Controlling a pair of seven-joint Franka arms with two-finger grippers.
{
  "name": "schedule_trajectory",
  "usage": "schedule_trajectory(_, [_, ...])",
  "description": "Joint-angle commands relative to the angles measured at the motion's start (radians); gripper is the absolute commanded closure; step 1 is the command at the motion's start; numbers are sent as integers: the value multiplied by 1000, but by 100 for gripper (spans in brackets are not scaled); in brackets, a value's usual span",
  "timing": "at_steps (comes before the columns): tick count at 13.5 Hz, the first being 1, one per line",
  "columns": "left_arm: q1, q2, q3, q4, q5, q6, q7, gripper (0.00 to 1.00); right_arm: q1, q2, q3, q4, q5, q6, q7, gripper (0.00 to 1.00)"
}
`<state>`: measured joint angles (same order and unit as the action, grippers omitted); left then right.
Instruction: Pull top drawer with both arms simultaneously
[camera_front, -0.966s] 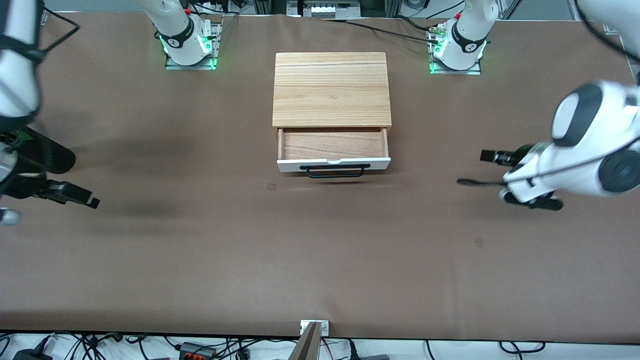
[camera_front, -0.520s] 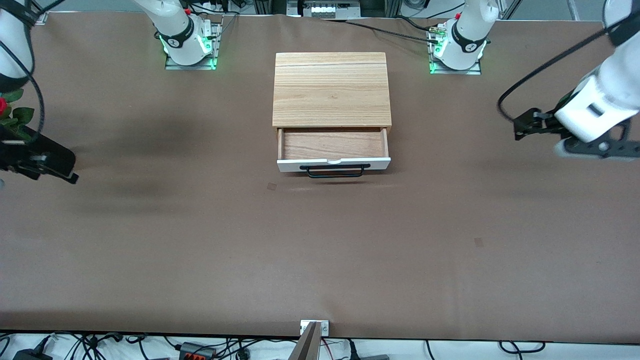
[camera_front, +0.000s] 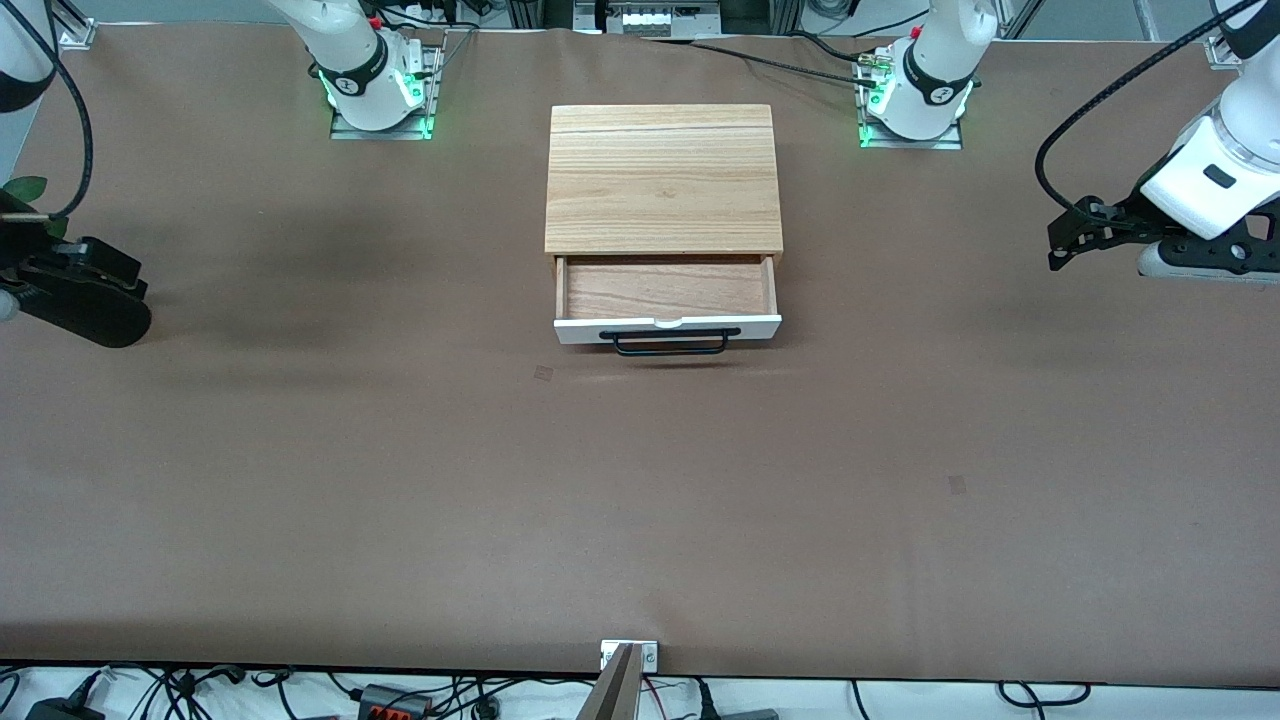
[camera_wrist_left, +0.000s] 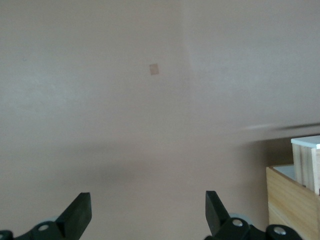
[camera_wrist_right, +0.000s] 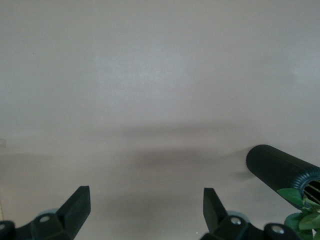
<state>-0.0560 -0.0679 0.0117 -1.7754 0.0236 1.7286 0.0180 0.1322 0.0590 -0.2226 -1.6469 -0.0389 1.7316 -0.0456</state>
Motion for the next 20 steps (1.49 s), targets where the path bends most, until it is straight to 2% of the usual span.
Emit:
schedule_trajectory(1, [27,3,-28,22,-13,-35,31,0,0,-21,29,9,-22,-77,-2,0])
schedule_trajectory(2, [28,20,-32,45,-11,-79,34,0,1,-13,29,30,-24,-130,-3,0])
schedule_trajectory(5, [30,30,-32,57,-14,-98,36,0,-2,-2,29,68,8,-119,-2,0])
schedule_trajectory(7, [22,31,-32,60,-14,-98,31,0,-48,-22,45,64,33,-125,-3,0])
schedule_trajectory(9, [18,33,-32,67,-14,-98,28,0,-171,-30,188,70,25,-122,6,0])
schedule_trajectory(10, [16,33,-33,70,-14,-98,28,0,-198,-30,231,70,16,-119,7,0])
schedule_trajectory(14, [15,34,-33,74,-13,-98,28,0,-197,-39,235,68,2,-124,10,0])
schedule_trajectory(18, [15,34,-35,74,-13,-98,30,0,-149,-50,177,62,-4,-130,-5,0])
schedule_trajectory(20, [13,34,-35,74,-13,-98,28,0,-154,-59,175,59,8,-130,-5,0])
